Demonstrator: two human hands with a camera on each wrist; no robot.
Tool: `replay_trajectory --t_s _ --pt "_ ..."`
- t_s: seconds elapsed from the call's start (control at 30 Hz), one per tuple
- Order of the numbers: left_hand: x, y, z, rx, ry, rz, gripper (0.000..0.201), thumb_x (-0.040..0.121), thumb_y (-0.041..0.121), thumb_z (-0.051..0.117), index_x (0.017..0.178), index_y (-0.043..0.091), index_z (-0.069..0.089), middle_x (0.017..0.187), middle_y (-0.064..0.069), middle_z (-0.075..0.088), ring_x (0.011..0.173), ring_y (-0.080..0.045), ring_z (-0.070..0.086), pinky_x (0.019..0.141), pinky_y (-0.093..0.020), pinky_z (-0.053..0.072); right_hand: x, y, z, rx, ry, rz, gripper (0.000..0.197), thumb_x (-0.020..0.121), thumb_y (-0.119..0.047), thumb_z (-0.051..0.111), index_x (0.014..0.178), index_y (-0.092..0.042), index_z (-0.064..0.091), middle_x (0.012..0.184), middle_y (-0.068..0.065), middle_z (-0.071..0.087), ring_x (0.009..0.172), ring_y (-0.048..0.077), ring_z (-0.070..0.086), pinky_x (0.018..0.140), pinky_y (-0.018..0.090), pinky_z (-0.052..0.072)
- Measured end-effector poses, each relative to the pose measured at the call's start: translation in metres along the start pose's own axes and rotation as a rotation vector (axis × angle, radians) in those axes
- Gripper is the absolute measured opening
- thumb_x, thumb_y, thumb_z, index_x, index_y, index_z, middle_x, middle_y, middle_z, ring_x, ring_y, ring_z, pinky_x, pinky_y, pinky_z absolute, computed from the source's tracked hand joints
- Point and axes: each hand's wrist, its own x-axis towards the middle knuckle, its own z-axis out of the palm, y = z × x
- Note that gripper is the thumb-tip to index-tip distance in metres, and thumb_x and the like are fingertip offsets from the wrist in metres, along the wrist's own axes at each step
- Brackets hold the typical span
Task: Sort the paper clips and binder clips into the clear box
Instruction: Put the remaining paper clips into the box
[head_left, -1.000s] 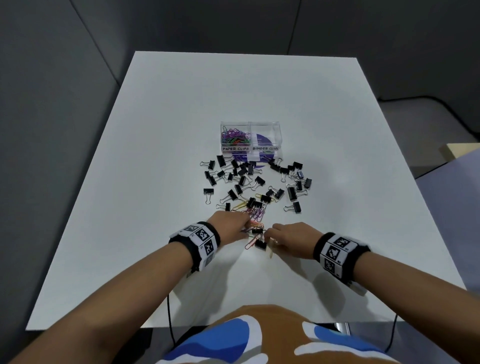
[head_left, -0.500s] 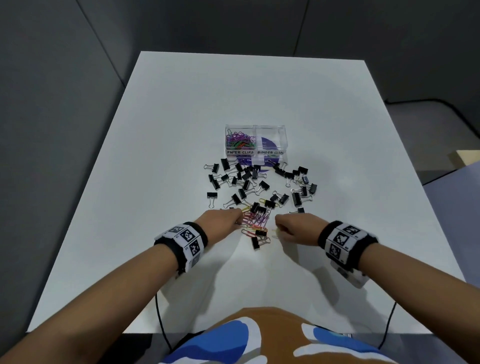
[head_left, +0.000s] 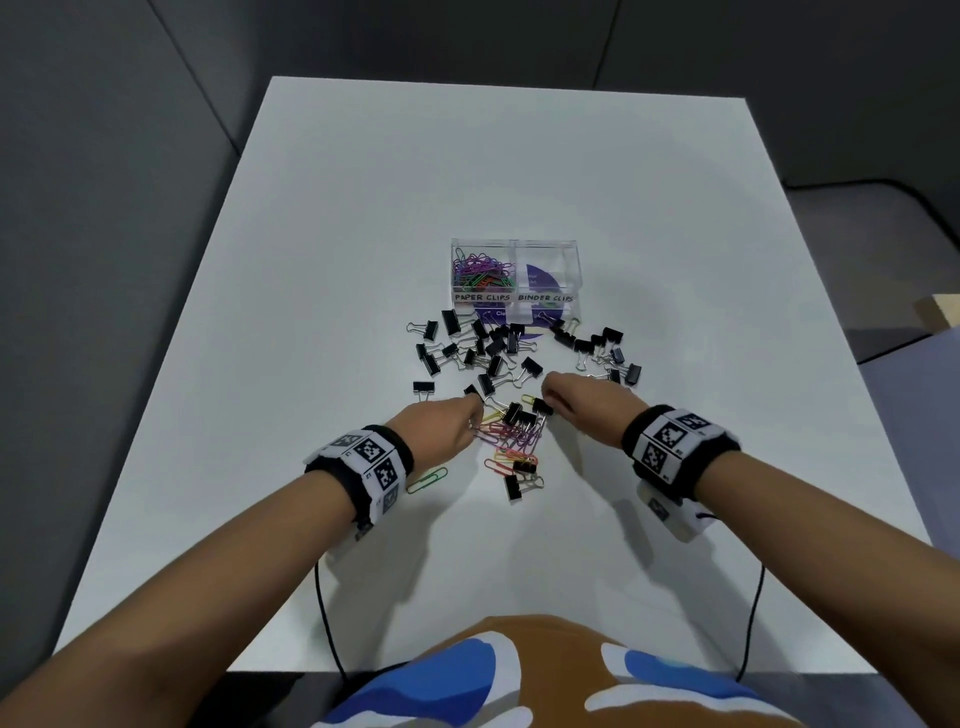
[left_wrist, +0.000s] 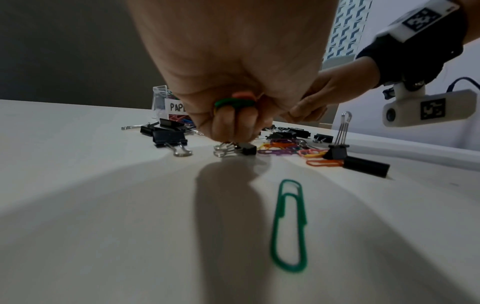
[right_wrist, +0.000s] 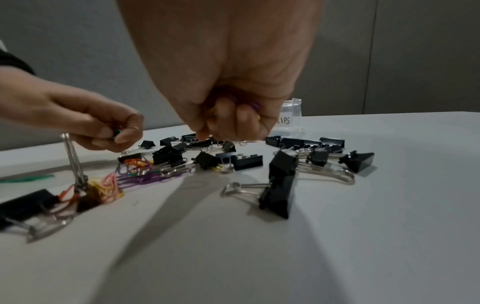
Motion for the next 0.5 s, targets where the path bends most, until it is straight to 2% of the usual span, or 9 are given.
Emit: replay_trajectory --t_s 0.07,0.13,0.2,0.23,0.3,0.4,0.5 --pt "0.0 -0.003 0.0 0.038 -0.018 -0.005 0.019 0.096 0.02 0.036 0.108 0.012 0.048 0.085 -0.003 0.058 0.072 -0.02 0.046 0.068 -0.025 0.033 0.003 0.0 0.001 -0.088 0.001 -0.032 0.024 0.1 -0.024 0.034 0.119 -0.016 0.046 0.111 0.008 0.062 0.086 0.025 0.059 0.071 0.032 0.043" --pt "-0.004 -0.007 0.0 0.103 -0.05 -0.003 0.021 0.097 0.029 0.036 0.104 0.013 0.048 0.077 0.0 0.056 0.07 -0.02 0.047 0.067 -0.025 0.034 0.005 0.0 0.003 -0.179 -0.02 -0.078 0.027 0.099 -0.026 0.038 0.125 -0.021 0.044 0.115 0.006 0.061 0.092 0.027 0.062 0.072 0.033 0.047" --pt "-0.009 -0.011 0.001 0.158 -0.102 -0.003 0.025 0.095 0.042 0.041 0.093 0.017 0.045 0.067 0.007 0.048 0.07 -0.019 0.047 0.066 -0.025 0.033 0.005 0.001 0.005 -0.229 -0.024 -0.109 0.025 0.098 -0.026 0.041 0.121 -0.02 0.046 0.111 0.006 0.061 0.09 0.028 0.063 0.069 0.032 0.046" --pt "-0.012 -0.013 0.001 0.172 -0.13 -0.013 0.028 0.093 0.047 0.045 0.089 0.019 0.044 0.067 0.008 0.048 0.071 -0.018 0.048 0.066 -0.025 0.033 0.005 0.0 0.005 -0.231 -0.015 -0.109 0.023 0.097 -0.024 0.042 0.118 -0.019 0.047 0.109 0.007 0.061 0.088 0.028 0.062 0.069 0.031 0.046" --pt "-0.017 -0.017 0.002 0.199 -0.161 -0.036 0.031 0.087 0.051 0.053 0.088 0.021 0.048 0.076 0.007 0.052 0.075 -0.016 0.047 0.069 -0.025 0.034 0.005 -0.001 0.006 -0.236 0.014 -0.102 0.02 0.096 -0.02 0.043 0.114 -0.013 0.048 0.107 0.008 0.062 0.087 0.028 0.062 0.068 0.031 0.044" --pt "-0.023 -0.021 0.003 0.252 -0.179 -0.048 0.03 0.084 0.05 0.058 0.084 0.023 0.045 0.083 0.002 0.057 0.076 -0.016 0.046 0.069 -0.024 0.033 0.005 -0.002 0.008 -0.256 0.03 -0.091 0.019 0.097 -0.018 0.042 0.112 -0.008 0.047 0.104 0.011 0.062 0.084 0.028 0.062 0.065 0.032 0.042" --pt "-0.027 -0.023 0.003 0.205 -0.167 -0.06 0.024 0.087 0.042 0.057 0.093 0.02 0.056 0.095 -0.001 0.064 0.082 -0.018 0.051 0.071 -0.024 0.032 0.001 0.004 0.008 -0.251 0.058 -0.067 0.017 0.095 -0.017 0.043 0.109 -0.008 0.048 0.101 0.01 0.063 0.08 0.028 0.061 0.061 0.029 0.038"
